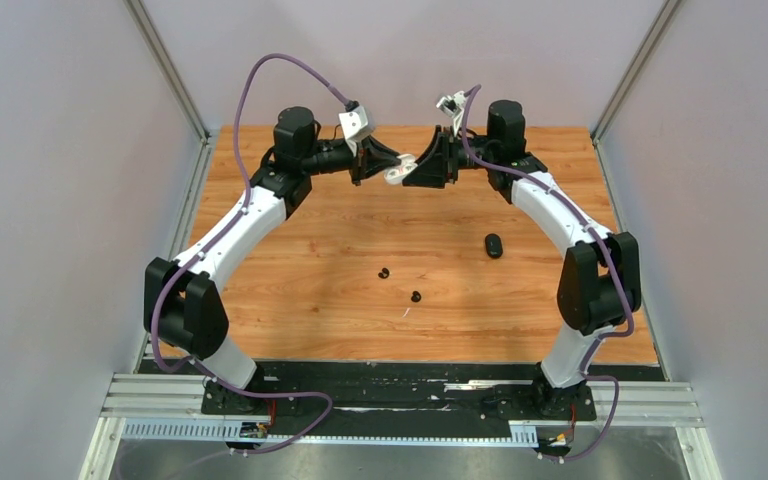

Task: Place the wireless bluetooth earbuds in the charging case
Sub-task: Pass from the left arm to the right

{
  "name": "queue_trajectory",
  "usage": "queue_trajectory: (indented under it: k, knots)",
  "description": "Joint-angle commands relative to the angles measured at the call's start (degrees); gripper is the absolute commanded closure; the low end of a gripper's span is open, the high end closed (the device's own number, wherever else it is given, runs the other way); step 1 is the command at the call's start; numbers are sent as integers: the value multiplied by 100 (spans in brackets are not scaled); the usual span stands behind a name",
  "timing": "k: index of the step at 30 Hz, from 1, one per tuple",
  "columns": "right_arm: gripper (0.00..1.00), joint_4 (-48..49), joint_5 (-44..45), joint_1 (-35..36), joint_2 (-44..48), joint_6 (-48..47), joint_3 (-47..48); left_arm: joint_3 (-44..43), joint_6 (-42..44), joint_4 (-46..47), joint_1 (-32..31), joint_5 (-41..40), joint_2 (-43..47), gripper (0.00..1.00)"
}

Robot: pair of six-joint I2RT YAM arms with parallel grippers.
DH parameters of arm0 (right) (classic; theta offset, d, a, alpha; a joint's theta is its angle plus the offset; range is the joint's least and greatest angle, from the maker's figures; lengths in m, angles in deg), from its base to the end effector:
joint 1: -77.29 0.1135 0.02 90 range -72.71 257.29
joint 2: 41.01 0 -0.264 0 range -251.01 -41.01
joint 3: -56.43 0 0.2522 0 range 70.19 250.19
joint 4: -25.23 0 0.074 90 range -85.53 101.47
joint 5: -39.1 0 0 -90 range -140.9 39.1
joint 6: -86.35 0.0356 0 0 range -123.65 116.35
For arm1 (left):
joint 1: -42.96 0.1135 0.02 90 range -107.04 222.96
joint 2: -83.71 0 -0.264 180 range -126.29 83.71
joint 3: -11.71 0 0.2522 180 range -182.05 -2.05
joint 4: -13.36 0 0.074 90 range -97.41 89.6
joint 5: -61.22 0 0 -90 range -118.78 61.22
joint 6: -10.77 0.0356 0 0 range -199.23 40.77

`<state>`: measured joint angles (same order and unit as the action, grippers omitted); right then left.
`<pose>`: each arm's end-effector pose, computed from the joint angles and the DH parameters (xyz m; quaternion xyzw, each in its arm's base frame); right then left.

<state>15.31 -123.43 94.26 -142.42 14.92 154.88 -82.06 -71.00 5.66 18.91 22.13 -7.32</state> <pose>0.3790 0.1512 0.3404 -0.3599 0.6356 0.5939 0.3374 0.3291 -0.1771 0.3812 0.4640 0.5585 -0.3977 0.5608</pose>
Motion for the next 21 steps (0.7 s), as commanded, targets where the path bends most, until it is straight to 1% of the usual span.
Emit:
queue_trajectory:
  k: [1,3,6,11,13,15,19,21]
  knots:
    - [62,311,-15,20,-85,192,19,-108,50,154,-38,17,81,100]
    - [66,319,-8,11,-99,218,20,-111,49,150,-36,31,70,100]
    - [67,442,-23,-30,-116,330,15,-123,60,119,-38,26,48,100]
    - [47,595,-138,-34,-116,325,37,-173,35,-2,-36,15,-17,100]
    - [43,636,-155,-36,-108,306,35,-229,-81,-42,-38,12,-77,100]
    - [47,673,-200,-36,-107,305,38,-286,-180,-88,-38,36,-138,100]
    - [59,684,-248,-45,-103,305,19,-287,-306,4,-38,10,-182,100]
    - [61,689,-233,-43,-97,302,-12,-306,-312,-20,-38,-12,-195,100]
